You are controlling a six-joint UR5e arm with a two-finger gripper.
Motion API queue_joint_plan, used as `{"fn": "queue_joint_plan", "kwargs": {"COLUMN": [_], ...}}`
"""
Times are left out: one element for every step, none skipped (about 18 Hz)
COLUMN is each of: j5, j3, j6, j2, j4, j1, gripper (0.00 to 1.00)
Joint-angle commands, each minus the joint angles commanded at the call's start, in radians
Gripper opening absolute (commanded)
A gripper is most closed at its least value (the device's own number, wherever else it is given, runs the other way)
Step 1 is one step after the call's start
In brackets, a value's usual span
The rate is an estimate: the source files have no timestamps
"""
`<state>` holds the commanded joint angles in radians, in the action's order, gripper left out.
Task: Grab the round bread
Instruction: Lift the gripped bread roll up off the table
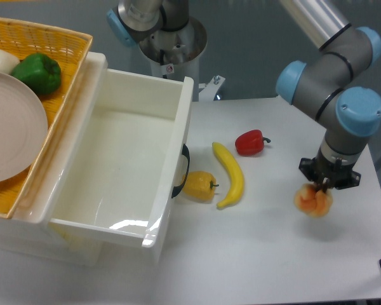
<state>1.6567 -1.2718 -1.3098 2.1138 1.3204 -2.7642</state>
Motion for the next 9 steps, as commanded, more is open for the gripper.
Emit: {"fn": "queue_joint_plan", "kwargs": {"j5": [-0.002, -0.002, -0.003, -0.005, -0.006, -0.008, -0.008, -0.011, -0.011], "j3": [0.012, 0.032, 0.044, 0.054, 0.058, 0.060, 0.058, 0.058, 0.058], "j6": [-0.002, -0.002, -0.003, -0.003, -0.003, -0.003, -0.003, -0.003, -0.003], "j2": [0.000, 0.005, 0.009, 0.011, 0.011, 0.009, 0.009, 0.008, 0.008], "j4": [0.019, 0.028, 0.034, 0.039, 0.039, 0.039, 0.039, 0.039, 0.039], "j1": [-0.011, -0.014, -0.014, -0.014, -0.014, -0.015, -0.015, -0.017, -0.020], "gripper": [0.00, 0.00, 0.00, 0.00, 0.00, 0.00, 0.00, 0.00, 0.00]}}
